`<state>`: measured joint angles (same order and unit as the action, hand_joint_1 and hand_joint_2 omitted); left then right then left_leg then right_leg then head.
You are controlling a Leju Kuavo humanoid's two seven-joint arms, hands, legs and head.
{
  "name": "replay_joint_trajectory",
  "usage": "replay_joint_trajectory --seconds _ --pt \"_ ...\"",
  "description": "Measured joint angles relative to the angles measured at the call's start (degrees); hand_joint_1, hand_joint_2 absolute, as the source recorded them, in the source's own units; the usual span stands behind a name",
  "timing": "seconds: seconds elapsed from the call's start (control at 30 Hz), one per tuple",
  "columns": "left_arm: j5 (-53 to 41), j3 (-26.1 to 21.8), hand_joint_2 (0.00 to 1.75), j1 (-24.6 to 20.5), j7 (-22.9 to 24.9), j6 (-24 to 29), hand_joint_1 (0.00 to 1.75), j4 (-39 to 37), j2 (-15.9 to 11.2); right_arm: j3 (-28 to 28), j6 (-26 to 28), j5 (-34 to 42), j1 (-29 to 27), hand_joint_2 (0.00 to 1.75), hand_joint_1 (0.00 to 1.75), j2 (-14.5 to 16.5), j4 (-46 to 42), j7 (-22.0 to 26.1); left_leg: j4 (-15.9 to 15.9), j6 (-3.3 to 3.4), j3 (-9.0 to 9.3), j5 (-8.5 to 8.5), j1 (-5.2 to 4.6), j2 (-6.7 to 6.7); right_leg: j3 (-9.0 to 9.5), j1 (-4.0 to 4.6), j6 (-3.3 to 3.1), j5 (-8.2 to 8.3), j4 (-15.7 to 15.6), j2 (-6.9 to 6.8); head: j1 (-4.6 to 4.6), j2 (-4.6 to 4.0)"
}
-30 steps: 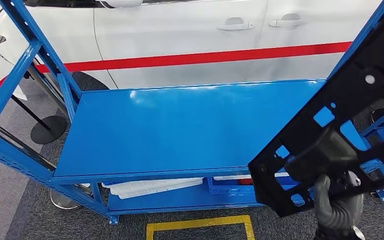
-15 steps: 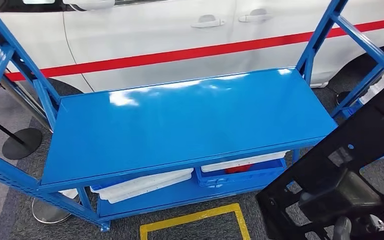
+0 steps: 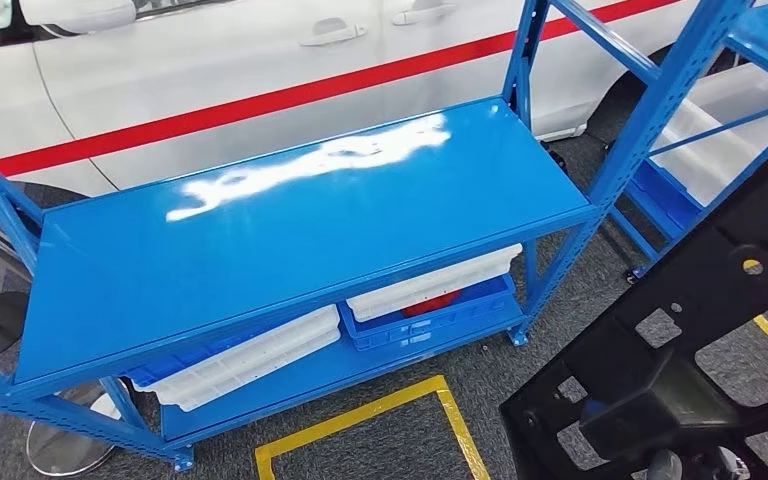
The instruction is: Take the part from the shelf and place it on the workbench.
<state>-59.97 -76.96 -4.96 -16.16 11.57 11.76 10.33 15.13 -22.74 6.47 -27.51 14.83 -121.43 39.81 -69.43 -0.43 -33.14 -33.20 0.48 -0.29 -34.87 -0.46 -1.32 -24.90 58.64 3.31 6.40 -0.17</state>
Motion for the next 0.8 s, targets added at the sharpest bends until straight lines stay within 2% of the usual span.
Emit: replay_joint_trajectory --seconds 0.07,0.1,0.13,0.2,0.23,0.27,0.3,0.33,0.37,0.4,0.43,0.47,0.5,0.53,0.57,0.6,0.63,0.7,0.73,0.77,0.8 --pt "0.14 -0.05 0.00 -0.06 -0.16 0.01 0.00 -0.01 -0.28 -0.01 -0.07 -0.26 0.06 1.75 1.75 0.56 0.14 0.00 8.43 1.36 5.47 1.89 -0.48 -2.65 -0.79 0.09 0.21 0.95 0.02 1.33 0.00 0.00" --pt "0.27 -0.09 0.00 -0.08 -0.28 0.03 0.00 -0.01 -0.44 -0.01 -0.09 -0.40 0.09 1.75 1.75 0.78 0.27 -0.01 11.18 1.72 6.98 2.22 -0.66 -3.71 -1.05 0.04 0.46 1.45 -0.02 1.88 -0.01 0.00" --pt "0.41 -0.16 0.00 -0.10 -0.43 0.07 0.00 -0.02 -0.58 -0.01 -0.09 -0.51 0.11 1.75 1.75 0.96 0.42 -0.01 12.61 1.89 7.63 2.23 -0.80 -4.34 -1.28 -0.11 0.79 1.95 -0.10 2.43 0.00 0.00" --pt "0.90 -0.38 0.00 -0.17 -0.75 0.27 0.00 -0.02 -0.63 -0.02 -0.03 -0.99 0.13 1.75 1.75 1.24 0.81 -0.02 13.53 1.95 7.53 3.16 -0.79 -3.18 -1.59 -0.27 1.60 2.90 -0.37 3.54 0.00 0.00" --pt "1.18 -0.53 0.00 -0.24 -0.87 0.42 0.00 -0.02 -0.63 -0.05 0.10 -1.33 0.15 1.75 1.75 1.31 1.05 -0.01 14.08 2.20 7.44 3.80 -0.66 -2.39 -1.89 -0.20 1.86 2.64 -0.11 3.08 -0.01 0.00" --pt "1.49 -0.70 0.00 -0.28 -0.93 0.64 0.00 -0.02 -0.64 -0.21 0.43 -1.85 0.28 1.75 1.75 1.36 1.33 0.00 14.63 2.53 7.22 4.55 -0.51 -1.47 -2.47 -0.09 2.06 1.44 0.96 2.00 -0.03 0.00" --pt "1.82 -0.95 0.00 -0.27 -0.95 0.91 0.00 -0.02 -0.66 -0.52 0.97 -2.49 0.56 1.75 1.75 1.36 1.64 0.00 15.04 2.75 6.86 5.22 -0.36 -0.52 -3.39 -0.05 2.20 -0.73 3.19 0.46 -0.05 0.00" --pt "2.12 -1.22 0.00 -0.22 -0.92 1.19 0.00 -0.02 -0.70 -1.00 1.69 -3.14 0.92 1.75 1.75 1.34 2.05 -0.01 15.10 2.86 6.35 5.67 -0.50 0.42 -4.51 -0.08 2.40 -3.45 6.37 -1.17 -0.07 0.00" --pt "2.45 -1.49 0.00 -0.15 -0.86 1.52 0.00 -0.02 -0.73 -1.66 2.63 -3.73 1.32 1.75 1.75 1.32 2.51 -0.03 14.98 2.86 5.74 6.04 -0.57 1.44 -5.61 -0.32 2.68 -5.81 10.06 -2.11 -0.08 0.00" --pt "2.77 -1.76 0.00 -0.12 -0.77 1.86 0.00 -0.02 -0.76 -2.41 3.59 -4.16 1.64 1.75 1.75 1.22 2.99 -0.05 14.79 2.73 5.09 6.34 -0.61 2.43 -6.25 -0.60 3.00 -7.11 13.20 -2.64 -0.09 0.00" --pt "3.09 -2.04 0.00 -0.15 -0.65 2.25 0.00 -0.02 -0.78 -3.32 4.61 -4.39 1.86 1.75 1.75 1.04 3.51 -0.08 14.52 2.57 4.42 6.60 -0.60 3.37 -6.10 -0.93 3.34 -7.14 14.88 -2.99 -0.09 0.00" --pt "3.51 -2.34 0.00 -0.24 -0.50 2.76 0.00 -0.02 -0.78 -4.36 5.71 -4.46 2.04 1.75 1.75 0.77 4.01 -0.08 14.18 2.37 3.74 6.83 -0.53 4.23 -4.97 -1.26 3.66 -6.16 14.62 -3.29 -0.09 0.00" --pt "3.94 -2.70 0.00 -0.36 -0.36 3.38 0.00 -0.02 -0.78 -5.56 6.82 -4.49 2.27 1.75 1.75 0.38 4.49 -0.09 13.75 2.13 3.07 7.01 -0.44 5.02 -2.73 -1.59 3.99 -4.75 12.25 -3.83 -0.09 0.00" --pt "4.44 -3.09 0.00 -0.52 -0.24 4.09 0.00 -0.02 -0.80 -6.98 8.02 -4.45 2.63 1.75 1.75 -0.08 5.01 -0.09 13.17 1.83 2.54 7.13 -0.40 5.74 0.22 -1.87 4.30 -3.97 8.40 -4.96 -0.08 0.00" --pt "4.95 -3.49 0.00 -0.66 -0.13 4.85 0.00 -0.01 -0.84 -8.49 9.26 -4.38 3.15 1.75 1.75 -0.59 5.56 -0.09 12.57 1.46 1.98 7.19 -0.38 6.38 2.85 -1.80 4.21 -3.66 4.76 -6.06 -0.08 0.00" --pt "5.41 -3.93 0.00 -0.81 -0.04 5.59 0.00 -0.01 -0.87 -10.10 10.47 -4.26 3.67 1.75 1.75 -1.14 6.17 -0.09 12.03 1.08 1.64 7.25 -0.42 6.97 4.60 -1.63 3.85 -3.76 2.00 -6.93 -0.02 0.00" --pt "5.79 -4.34 0.00 -0.98 0.04 6.25 0.00 0.00 -0.92 -11.61 11.53 -4.07 4.18 1.75 1.75 -1.68 6.78 -0.08 11.61 0.68 1.43 7.34 -0.49 7.47 5.29 -1.39 3.25 -4.15 0.54 -7.37 0.05 0.00" --pt "6.45 -5.10 0.00 -1.26 0.25 7.29 0.00 0.00 -0.95 -14.37 13.39 -3.63 4.83 1.75 1.75 -2.68 8.02 -0.07 11.32 -0.07 1.20 7.72 -0.38 8.33 4.61 -1.02 1.82 -3.82 0.25 -6.50 0.18 -0.01" --pt "6.73 -5.41 0.00 -1.35 0.38 7.67 0.00 0.00 -0.96 -15.67 14.26 -3.43 5.13 1.75 1.75 -3.16 8.66 -0.05 10.96 -0.51 0.98 7.42 -0.19 7.75 4.21 -0.99 1.26 -3.47 0.16 -6.01 0.20 -0.01" --pt "6.98 -5.73 0.00 -1.36 0.55 8.03 0.00 0.00 -0.96 -17.00 15.15 -3.29 5.49 1.75 1.75 -3.64 9.37 -0.05 9.88 -0.87 0.48 6.25 0.01 6.39 3.70 -0.95 0.77 -2.96 0.06 -5.48 0.20 -0.01" --pt "7.16 -6.02 0.00 -1.30 0.76 8.33 0.00 0.00 -0.97 -18.25 15.95 -3.21 5.93 1.75 1.75 -4.07 10.05 -0.05 7.68 -1.12 -0.39 4.19 0.14 4.57 3.08 -0.92 0.28 -2.37 -0.03 -4.91 0.21 -0.01"
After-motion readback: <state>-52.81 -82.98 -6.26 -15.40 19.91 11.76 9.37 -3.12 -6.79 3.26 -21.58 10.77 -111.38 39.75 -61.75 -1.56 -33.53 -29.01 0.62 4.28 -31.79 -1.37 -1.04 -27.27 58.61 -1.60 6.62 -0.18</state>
